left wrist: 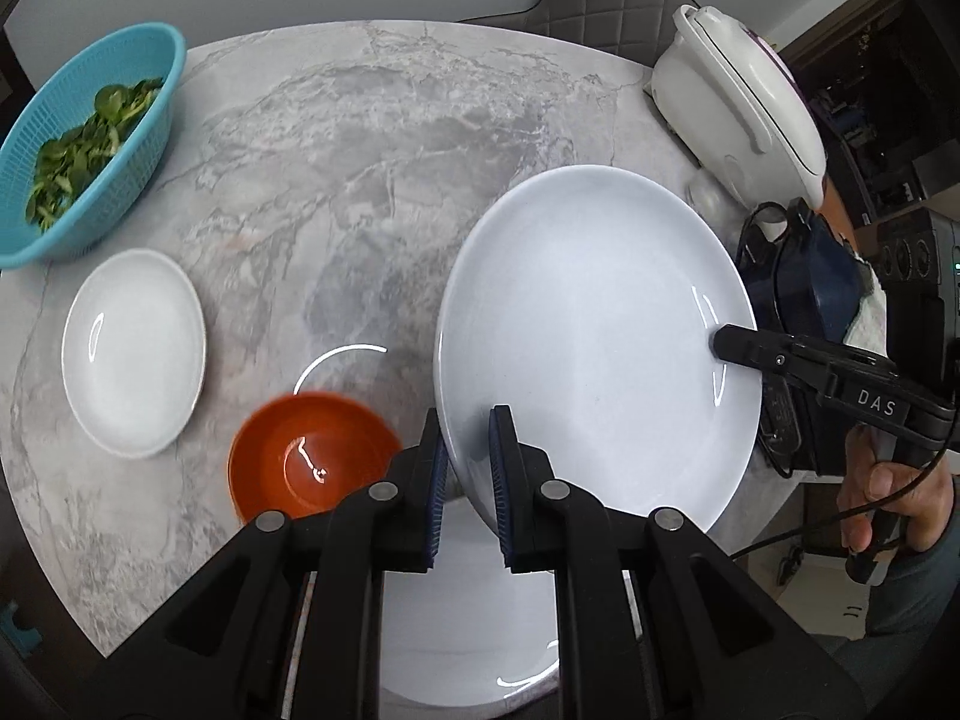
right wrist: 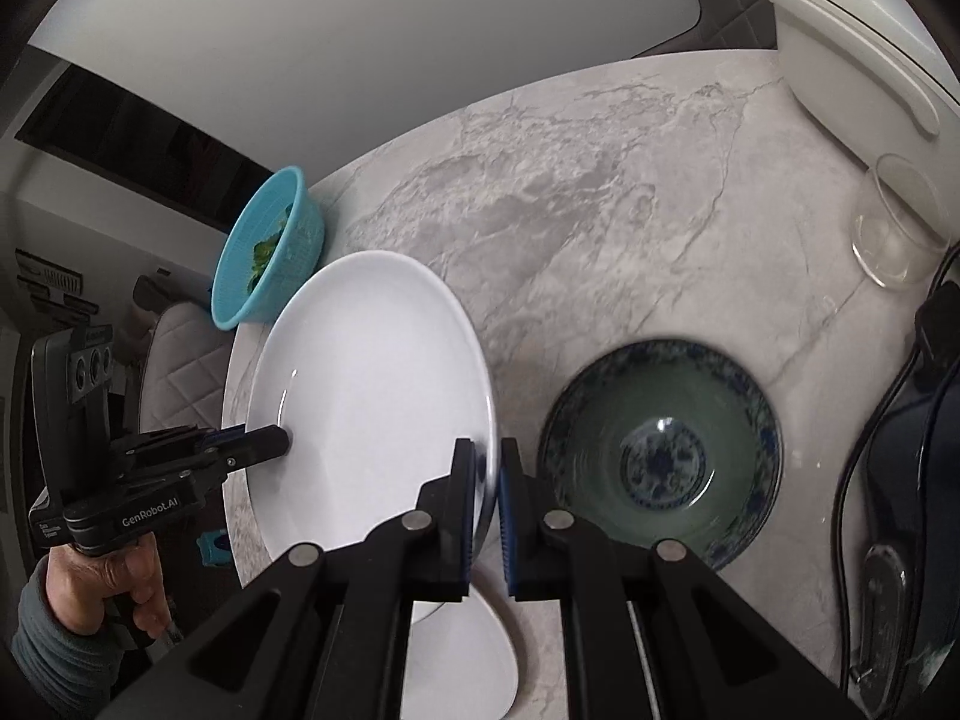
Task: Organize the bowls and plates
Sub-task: 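Carry the smaller white plate with both grippers over the large white plate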
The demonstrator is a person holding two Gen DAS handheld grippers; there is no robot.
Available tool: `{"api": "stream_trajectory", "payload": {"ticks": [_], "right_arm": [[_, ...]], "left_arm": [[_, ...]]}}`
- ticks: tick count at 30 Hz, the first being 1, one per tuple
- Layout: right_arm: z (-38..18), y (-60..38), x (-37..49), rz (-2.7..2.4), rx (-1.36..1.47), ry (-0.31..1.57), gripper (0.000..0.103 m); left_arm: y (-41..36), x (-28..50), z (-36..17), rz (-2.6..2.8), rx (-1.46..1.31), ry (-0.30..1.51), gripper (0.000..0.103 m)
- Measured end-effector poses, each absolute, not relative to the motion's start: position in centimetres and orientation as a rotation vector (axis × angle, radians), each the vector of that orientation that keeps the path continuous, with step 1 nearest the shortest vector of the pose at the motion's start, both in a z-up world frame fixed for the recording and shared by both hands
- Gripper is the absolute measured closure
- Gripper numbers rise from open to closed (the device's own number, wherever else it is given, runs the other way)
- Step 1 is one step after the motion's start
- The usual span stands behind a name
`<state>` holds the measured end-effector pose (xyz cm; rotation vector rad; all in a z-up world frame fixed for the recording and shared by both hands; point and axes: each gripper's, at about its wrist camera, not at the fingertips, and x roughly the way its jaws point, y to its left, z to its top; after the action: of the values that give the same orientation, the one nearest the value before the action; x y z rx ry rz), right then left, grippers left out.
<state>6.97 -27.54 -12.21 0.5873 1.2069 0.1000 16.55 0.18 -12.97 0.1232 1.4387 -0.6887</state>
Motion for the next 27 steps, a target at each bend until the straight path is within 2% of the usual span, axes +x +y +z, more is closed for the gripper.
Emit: {"api": "stream_trajectory", "payload": {"ticks": [12,27], "right_arm": [[-13.0,-19.8,-0.9,0.179,0.504,1.284,0.094],[-21.6,-15.1,-4.9,0.196,0.42,1.404,0.093]], "left_arm": [[9.7,4.7,-14.1,-0.645,0.003,1.457,0.091],[13.5,-1.0,-23.5,-0.538,-0.009,1.51,0.091]]}}
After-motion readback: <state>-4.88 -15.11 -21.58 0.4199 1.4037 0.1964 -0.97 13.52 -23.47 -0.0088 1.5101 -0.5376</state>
